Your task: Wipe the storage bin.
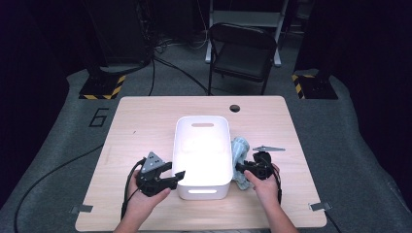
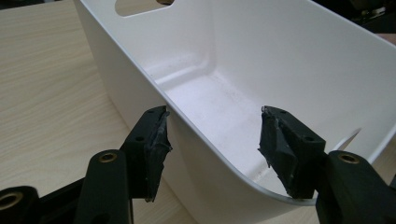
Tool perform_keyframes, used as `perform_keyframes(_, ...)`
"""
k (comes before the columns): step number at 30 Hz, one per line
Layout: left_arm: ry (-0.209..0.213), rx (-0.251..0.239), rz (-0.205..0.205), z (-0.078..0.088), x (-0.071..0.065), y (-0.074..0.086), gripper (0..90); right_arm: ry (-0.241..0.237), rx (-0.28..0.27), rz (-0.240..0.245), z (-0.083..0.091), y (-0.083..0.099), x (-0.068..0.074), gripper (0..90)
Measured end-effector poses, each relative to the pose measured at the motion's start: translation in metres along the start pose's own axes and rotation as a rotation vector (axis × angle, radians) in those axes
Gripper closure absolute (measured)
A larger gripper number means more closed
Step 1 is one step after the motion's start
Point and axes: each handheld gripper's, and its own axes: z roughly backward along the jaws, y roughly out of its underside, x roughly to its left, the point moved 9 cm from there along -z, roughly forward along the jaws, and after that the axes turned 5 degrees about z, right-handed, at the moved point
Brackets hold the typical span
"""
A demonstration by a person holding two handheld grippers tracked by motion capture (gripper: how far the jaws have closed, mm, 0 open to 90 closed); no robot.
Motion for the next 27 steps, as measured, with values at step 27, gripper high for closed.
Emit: perform_keyframes(27,-0.032,0.05,0.054,0.027,0.026,0.006,46.0,-0.043,-0.014,0.097,-0.029,-0.019,0.018,56.2)
